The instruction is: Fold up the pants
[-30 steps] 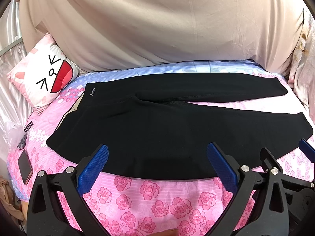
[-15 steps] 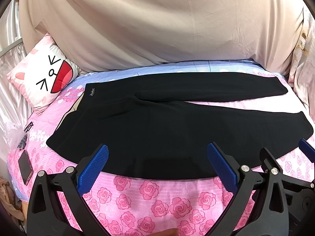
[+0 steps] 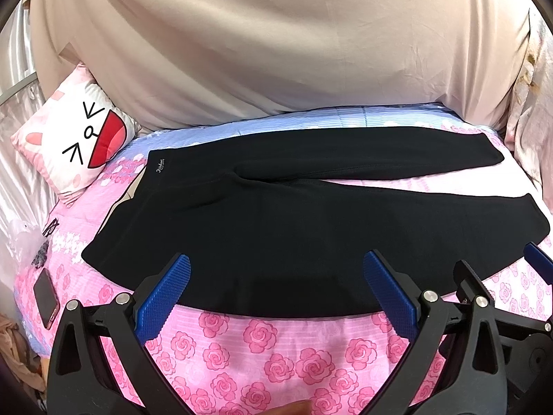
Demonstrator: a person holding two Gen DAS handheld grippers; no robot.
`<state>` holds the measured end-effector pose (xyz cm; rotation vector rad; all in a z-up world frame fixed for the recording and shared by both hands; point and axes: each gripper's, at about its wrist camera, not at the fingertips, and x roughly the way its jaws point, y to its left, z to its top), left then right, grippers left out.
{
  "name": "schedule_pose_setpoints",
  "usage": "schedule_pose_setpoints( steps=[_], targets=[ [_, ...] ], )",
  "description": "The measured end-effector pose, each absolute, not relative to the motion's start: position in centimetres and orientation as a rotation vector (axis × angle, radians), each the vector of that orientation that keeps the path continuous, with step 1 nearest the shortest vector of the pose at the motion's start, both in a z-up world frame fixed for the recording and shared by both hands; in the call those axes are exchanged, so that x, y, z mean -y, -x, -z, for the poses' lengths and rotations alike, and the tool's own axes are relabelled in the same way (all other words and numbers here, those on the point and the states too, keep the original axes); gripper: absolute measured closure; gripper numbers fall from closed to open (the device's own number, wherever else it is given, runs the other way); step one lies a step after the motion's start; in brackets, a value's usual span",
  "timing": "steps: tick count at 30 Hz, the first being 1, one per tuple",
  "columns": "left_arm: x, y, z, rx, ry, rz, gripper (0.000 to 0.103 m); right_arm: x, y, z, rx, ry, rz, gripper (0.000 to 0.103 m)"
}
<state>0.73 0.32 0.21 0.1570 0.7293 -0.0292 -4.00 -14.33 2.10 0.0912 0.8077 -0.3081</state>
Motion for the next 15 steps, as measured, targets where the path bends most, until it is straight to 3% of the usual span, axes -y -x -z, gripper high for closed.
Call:
schedule_pose_setpoints(
  steps=[8, 15],
  targets=[
    [-0.9, -1.5, -0.7, -0.714, -0.139, 0.036, 0.005, 16.7, 3.5, -2.0, -0.809, -0.108, 0.333, 0.005],
    [-3.5, -4.8, 0.3, -0.706, -0.070, 0.029, 0.005, 31.8, -2.2, -1.9, -0.701, -0.272, 0.351, 0.005]
  ],
)
